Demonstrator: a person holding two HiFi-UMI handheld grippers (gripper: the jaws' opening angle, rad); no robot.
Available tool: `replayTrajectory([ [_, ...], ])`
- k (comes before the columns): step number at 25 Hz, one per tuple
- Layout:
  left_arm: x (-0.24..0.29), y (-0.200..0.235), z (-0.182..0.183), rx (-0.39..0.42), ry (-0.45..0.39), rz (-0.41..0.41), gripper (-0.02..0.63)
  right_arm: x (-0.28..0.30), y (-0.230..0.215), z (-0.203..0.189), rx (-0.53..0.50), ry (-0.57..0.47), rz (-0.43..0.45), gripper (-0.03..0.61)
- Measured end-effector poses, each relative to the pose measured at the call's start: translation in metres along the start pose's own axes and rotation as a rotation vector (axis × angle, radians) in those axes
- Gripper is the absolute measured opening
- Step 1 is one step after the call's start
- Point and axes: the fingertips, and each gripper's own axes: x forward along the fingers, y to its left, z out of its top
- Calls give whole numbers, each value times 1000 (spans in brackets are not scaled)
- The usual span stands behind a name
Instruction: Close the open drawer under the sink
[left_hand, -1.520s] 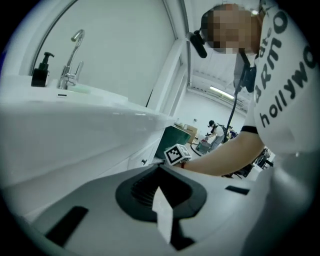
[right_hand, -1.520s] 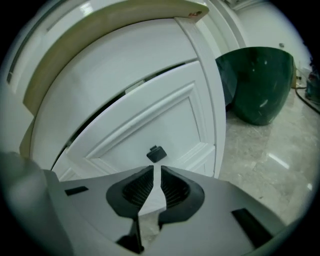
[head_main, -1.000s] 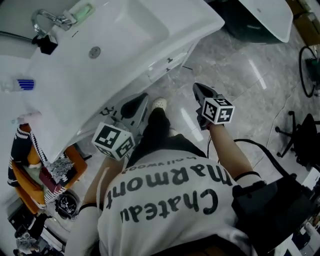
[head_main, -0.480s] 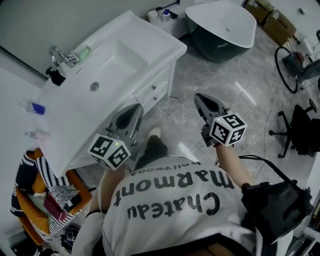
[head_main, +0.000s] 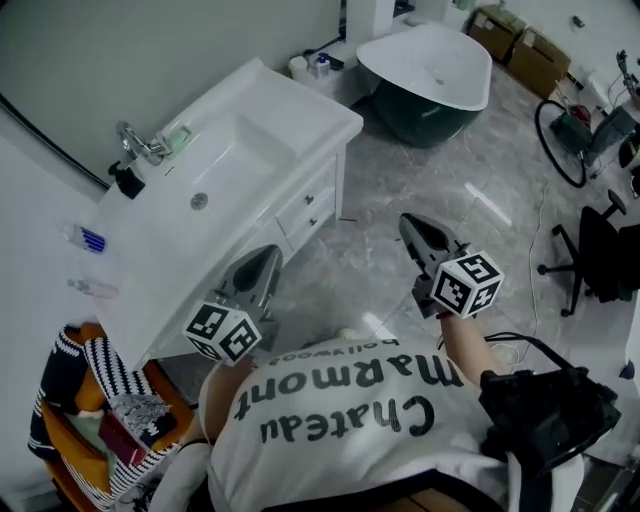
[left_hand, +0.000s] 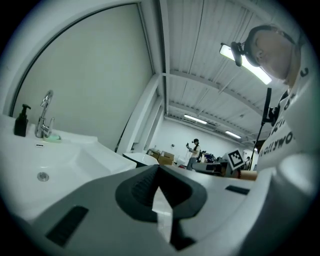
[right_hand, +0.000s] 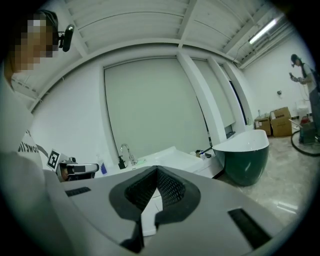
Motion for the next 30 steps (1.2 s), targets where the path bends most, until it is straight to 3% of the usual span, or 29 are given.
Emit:
replayTrajectory([
  [5,-16,3,0,-4,38,-36,8,-10,22,4,-11,-19,-41,11],
  [16,-41,1,9,12,26,-102,8,-21,64,2,-29,-30,-73,11],
  [30,-54,7,2,27,21,-128,8,-28,79,-13,-39,-14,-122,11],
])
